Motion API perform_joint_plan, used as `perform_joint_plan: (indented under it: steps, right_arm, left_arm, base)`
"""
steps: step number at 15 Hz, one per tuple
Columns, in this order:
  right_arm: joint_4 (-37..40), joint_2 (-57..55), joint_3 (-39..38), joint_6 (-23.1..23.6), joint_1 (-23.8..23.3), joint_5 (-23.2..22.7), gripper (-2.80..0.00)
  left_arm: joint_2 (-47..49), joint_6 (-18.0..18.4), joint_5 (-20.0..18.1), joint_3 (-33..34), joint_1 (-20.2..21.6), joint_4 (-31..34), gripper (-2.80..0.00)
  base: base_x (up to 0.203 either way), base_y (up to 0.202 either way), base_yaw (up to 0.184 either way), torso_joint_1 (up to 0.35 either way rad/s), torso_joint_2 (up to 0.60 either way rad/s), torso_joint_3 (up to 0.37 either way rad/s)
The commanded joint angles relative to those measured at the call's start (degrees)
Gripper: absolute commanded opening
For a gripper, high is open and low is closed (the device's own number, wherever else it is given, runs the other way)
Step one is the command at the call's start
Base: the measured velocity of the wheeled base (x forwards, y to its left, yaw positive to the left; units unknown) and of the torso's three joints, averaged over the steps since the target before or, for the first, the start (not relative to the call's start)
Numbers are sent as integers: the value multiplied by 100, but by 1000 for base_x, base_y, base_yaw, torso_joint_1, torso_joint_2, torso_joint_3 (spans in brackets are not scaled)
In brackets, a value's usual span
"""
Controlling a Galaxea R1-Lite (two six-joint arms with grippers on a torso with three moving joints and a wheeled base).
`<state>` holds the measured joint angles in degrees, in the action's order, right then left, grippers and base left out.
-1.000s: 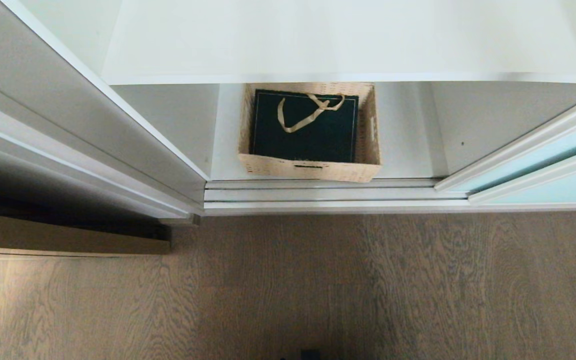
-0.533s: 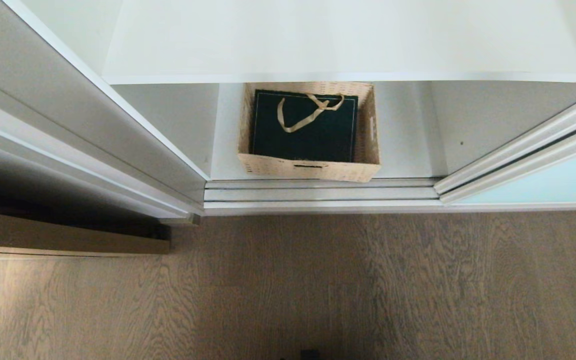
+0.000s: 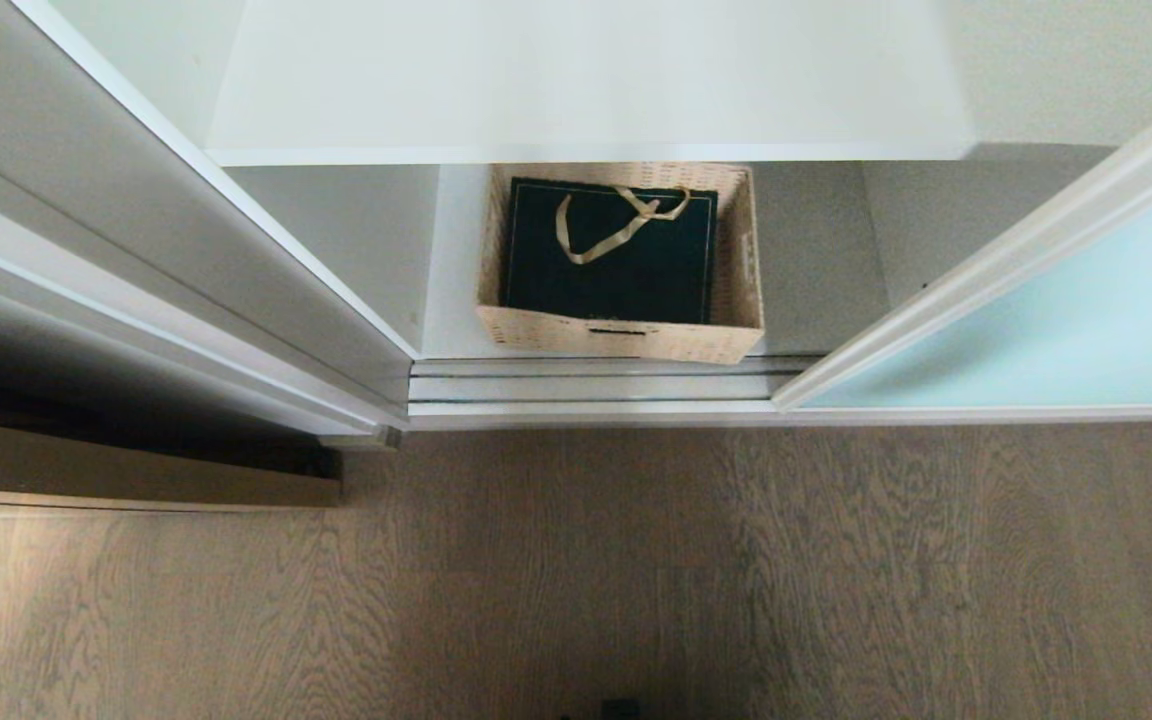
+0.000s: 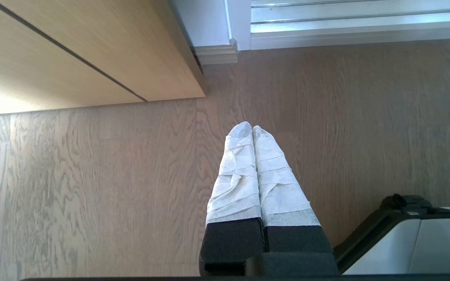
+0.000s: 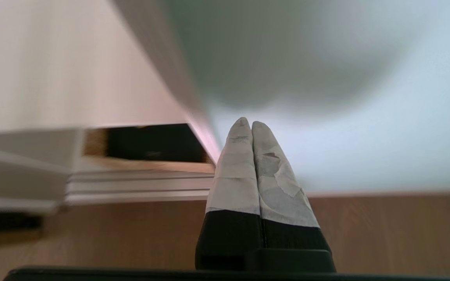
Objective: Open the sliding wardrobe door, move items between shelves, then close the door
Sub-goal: Close the door
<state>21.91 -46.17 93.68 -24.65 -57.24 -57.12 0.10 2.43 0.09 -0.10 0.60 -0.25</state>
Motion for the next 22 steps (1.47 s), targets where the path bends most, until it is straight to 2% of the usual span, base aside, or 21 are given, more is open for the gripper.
perform_joint_plan:
  steps: [1,3,5,7,9,12,14,17,22]
  right_arm:
    - [-80,265,-44,42,353,27,-280]
    - [-84,250,-133,82,311,129,-280]
    - [-60,259,-215,76,-88,544,-280]
    - [-74,230,-270,77,-570,1381,-280]
    - [-111,110,-209,97,-838,2160,-280]
    - [-132,-195,24,137,-1462,3640,-280]
    - [-270,-475,104,326,-1707,4291,-280]
    - [-629,-703,-60,810,-1848,4713,-280]
    - [-749,-1083,90,1033,-2721,5159,-280]
  left_arm:
    - [8,4,0,1,2,-1,-280]
    - [8,4,0,1,2,-1,-280]
    - [8,4,0,1,2,-1,-280]
    - [8,4,0,1,2,-1,-280]
    - [8,-3,0,1,2,-1,-280]
    - [8,4,0,1,2,-1,-280]
    - [8,4,0,1,2,-1,-280]
    - [8,4,0,1,2,-1,-280]
    - [8,4,0,1,2,-1,-280]
  base:
    - [0,0,0,0,0,0]
    - [0,0,0,0,0,0]
    - [0,0,0,0,0,0]
    - [0,0,0,0,0,0]
    - [0,0,0,0,0,0]
    - [0,0,0,0,0,0]
    - [0,0,0,0,0,0]
    - [0,0,0,0,0,0]
    - [0,0,0,0,0,0]
